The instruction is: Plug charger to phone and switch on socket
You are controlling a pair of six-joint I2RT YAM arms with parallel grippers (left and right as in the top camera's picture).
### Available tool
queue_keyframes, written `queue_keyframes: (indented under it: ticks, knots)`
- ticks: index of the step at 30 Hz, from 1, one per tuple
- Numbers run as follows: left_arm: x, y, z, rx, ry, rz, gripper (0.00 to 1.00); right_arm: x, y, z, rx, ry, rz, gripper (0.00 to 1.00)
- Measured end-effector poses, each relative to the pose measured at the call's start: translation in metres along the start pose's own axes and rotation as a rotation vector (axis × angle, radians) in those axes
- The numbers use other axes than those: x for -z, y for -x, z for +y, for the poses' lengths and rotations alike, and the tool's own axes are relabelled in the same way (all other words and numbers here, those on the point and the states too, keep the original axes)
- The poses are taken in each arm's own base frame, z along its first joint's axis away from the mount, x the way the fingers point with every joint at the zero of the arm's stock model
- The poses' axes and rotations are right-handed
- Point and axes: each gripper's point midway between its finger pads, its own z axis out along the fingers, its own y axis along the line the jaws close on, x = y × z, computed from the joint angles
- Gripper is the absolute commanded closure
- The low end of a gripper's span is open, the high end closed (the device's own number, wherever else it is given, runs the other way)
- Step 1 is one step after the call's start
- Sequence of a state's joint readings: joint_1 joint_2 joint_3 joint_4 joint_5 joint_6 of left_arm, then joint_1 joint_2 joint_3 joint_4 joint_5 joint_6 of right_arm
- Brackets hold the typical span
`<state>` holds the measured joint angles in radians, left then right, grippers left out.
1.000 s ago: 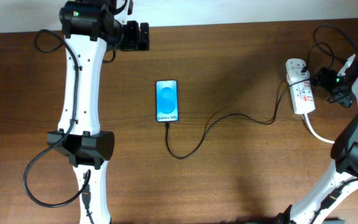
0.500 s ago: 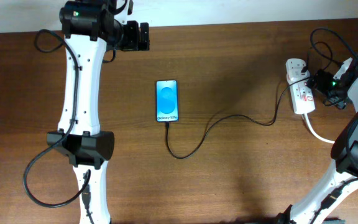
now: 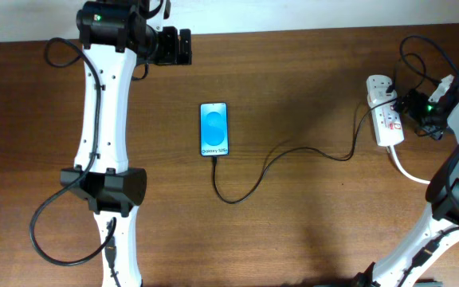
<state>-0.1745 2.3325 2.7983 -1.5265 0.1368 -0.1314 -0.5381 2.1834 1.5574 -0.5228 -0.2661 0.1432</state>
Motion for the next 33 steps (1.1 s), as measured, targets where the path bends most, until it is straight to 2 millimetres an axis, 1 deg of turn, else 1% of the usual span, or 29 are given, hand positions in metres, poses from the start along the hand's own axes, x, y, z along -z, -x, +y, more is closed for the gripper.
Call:
queue_keyframes:
  ticks: [14,20,28,30,33]
  knots:
    - [0.0000,0.0000,0.0000,0.000,0.000,0.000,0.01,0.0016,-0.0051,0.0007,0.004,0.012,0.026,0.02]
    - [0.0000,0.0000,0.0000,0.000,0.000,0.000,0.01,0.0017,-0.0083,0.0015,0.031,0.011,0.040,0.02]
    - [0.0000,0.0000,0.0000,0.000,0.000,0.000,0.01,0.0016,-0.0033,-0.0001,-0.062,-0.014,0.017,0.02]
    - [0.0000,0.0000,0.0000,0.000,0.000,0.000,0.01,0.0002,0.0000,-0.0009,-0.059,-0.032,0.001,0.02]
    - [0.0000,0.0000,0.0000,0.000,0.000,0.000,0.01,0.0000,-0.0002,-0.0010,-0.058,-0.036,0.001,0.02]
